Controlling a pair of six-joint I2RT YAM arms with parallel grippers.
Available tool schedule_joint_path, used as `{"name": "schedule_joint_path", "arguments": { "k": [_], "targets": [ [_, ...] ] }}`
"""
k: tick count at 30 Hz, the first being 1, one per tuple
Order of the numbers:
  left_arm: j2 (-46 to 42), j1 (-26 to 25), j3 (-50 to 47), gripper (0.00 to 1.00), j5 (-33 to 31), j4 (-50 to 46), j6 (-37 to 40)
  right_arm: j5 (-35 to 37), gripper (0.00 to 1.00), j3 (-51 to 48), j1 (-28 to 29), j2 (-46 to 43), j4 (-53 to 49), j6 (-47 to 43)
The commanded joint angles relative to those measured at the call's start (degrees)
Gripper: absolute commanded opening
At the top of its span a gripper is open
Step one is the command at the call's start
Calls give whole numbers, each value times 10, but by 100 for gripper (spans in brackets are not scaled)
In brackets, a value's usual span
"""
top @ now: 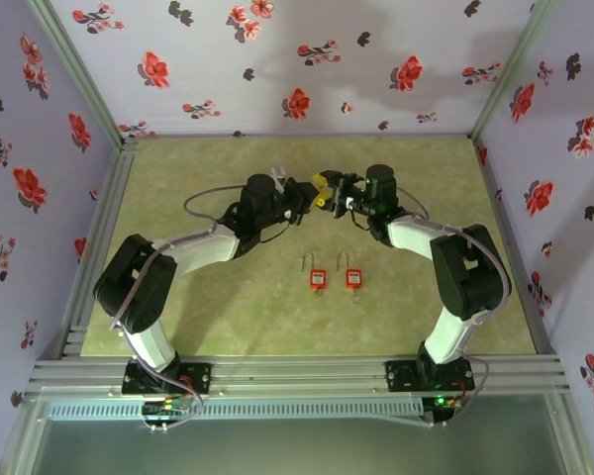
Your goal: Unlock with the key
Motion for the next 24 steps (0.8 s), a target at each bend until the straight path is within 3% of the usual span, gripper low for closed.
{"name": "schedule_joint_path", "arguments": {
  "k": [1, 7, 14, 24],
  "targets": [
    [-22, -4, -13, 0, 15, 21, 25, -1, 34, -6, -5, -11, 11, -3],
    [-28, -6, -25, 0, 22, 21, 36, -3, 23, -6, -6, -13, 5, -12],
    [-33, -7, -28, 0, 34, 11, 54, -8, 1, -3, -8, -14, 1, -19],
    [-36, -8, -40, 0, 40, 4, 63, -13, 0, 8, -10, -24, -30, -48]
  ]
}}
